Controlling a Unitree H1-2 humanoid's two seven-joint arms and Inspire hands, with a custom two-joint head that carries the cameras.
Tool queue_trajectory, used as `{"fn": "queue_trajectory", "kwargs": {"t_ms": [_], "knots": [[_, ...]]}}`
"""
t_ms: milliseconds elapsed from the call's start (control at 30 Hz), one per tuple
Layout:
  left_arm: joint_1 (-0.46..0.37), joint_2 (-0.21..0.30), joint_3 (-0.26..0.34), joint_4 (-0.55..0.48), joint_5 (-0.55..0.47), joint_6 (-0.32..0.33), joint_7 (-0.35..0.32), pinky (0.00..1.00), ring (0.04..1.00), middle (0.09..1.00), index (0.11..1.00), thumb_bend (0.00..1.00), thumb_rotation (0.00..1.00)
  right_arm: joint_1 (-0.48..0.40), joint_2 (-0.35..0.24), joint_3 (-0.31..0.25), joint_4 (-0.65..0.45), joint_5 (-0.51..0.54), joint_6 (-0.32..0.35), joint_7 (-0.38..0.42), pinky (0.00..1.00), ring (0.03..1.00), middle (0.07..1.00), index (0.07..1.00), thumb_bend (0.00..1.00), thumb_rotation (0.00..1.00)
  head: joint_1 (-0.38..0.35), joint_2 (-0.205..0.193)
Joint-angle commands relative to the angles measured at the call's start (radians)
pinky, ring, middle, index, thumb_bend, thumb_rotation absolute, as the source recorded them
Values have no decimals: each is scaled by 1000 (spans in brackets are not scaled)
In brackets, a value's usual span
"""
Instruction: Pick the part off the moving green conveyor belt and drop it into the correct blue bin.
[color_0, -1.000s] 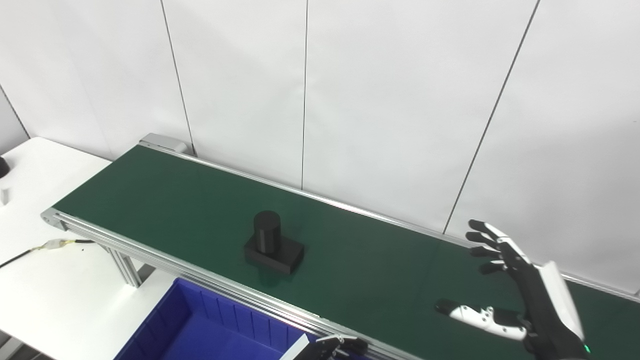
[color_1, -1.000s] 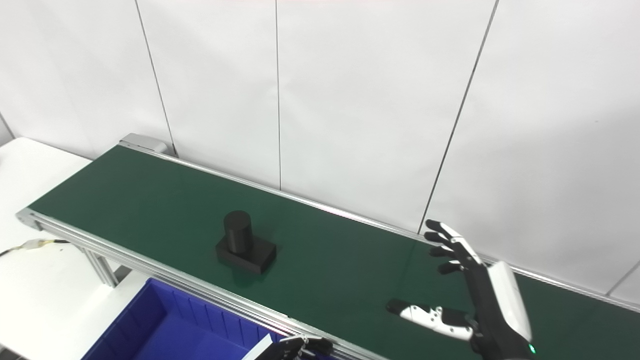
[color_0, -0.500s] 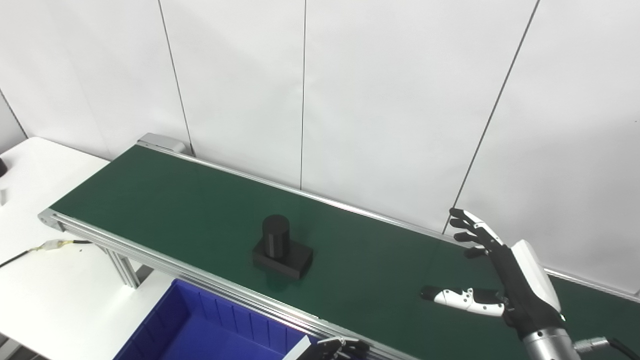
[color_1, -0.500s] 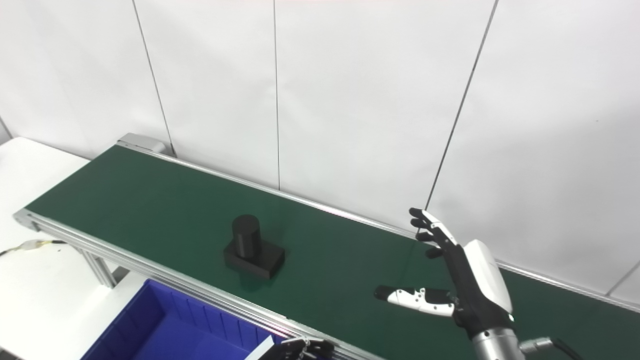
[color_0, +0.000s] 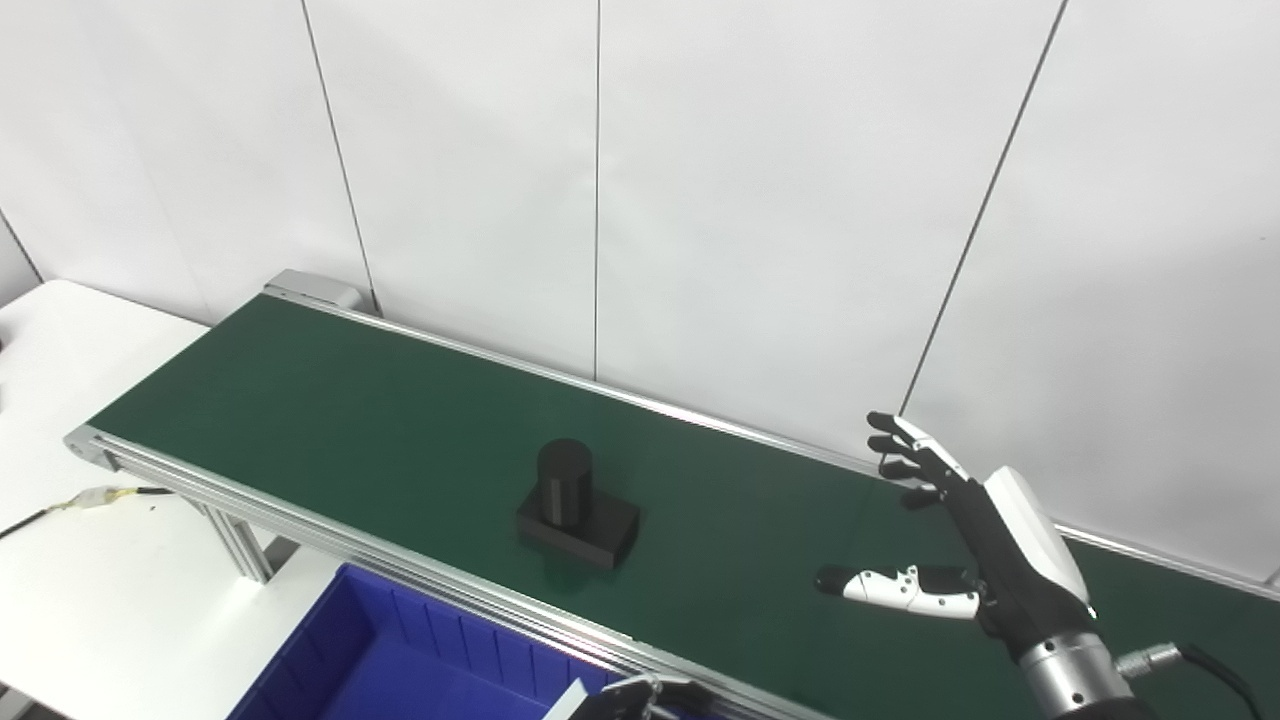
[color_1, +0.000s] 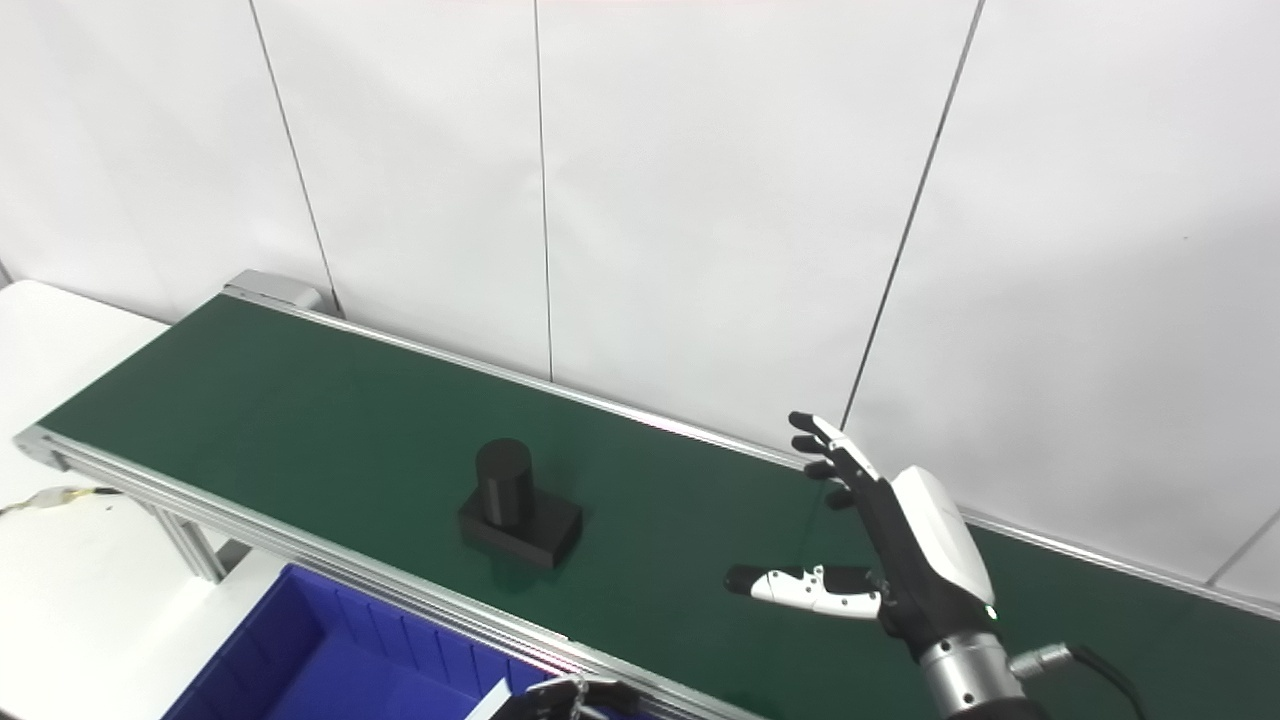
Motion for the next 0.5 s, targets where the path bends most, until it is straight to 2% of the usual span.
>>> {"fn": "queue_trajectory", "kwargs": {"t_ms": [0,267,467], "knots": [[-4,-15,7,-31,-9,-39,-12,504,624,740,744,992,197,-47,11,2,-24,8,14,1,716,808,862,913,797,376,3,2],[-5,-41,-5,-26,26,-39,36,468,578,695,702,991,211,-92,25,34,31,2,24,20,718,831,895,937,810,422,9,13],[2,-31,-24,-39,33,-39,60,477,590,706,710,980,223,-144,48,76,103,-26,1,5,676,813,885,934,842,454,4,14]]}}
